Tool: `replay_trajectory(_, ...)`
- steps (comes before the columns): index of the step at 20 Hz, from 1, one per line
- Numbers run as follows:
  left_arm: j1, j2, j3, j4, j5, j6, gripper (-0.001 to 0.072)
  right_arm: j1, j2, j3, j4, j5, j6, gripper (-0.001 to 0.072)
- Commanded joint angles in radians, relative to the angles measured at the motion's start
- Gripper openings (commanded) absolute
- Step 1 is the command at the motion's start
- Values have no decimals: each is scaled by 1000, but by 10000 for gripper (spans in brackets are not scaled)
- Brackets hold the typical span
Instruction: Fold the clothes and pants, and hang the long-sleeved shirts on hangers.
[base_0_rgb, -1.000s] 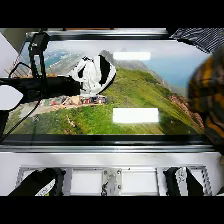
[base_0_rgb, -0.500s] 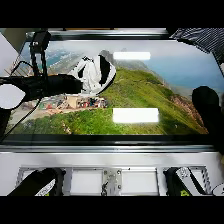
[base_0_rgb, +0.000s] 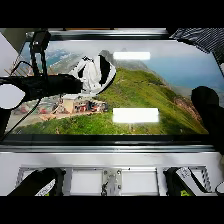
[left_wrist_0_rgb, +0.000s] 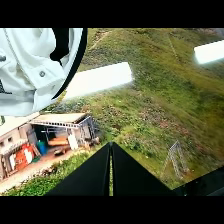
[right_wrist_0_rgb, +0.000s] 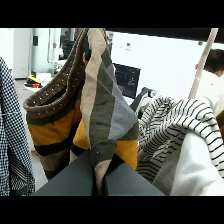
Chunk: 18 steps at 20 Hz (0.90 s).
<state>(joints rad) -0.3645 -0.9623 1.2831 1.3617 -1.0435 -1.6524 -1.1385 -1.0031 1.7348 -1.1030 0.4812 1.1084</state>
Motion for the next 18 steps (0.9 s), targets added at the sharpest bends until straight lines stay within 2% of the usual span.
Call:
replay_trajectory(1,1,0,0,0,-2,-1,11,-1,5,3,-19,-2,7,4)
replay_trajectory(12,1,0,0,1,-3,-1,11,-6,2,3,-71,-3,12,4)
replay_trajectory(18,1,0,0,0,-1,-1,11,-133,-21,3,-72,23,133,4)
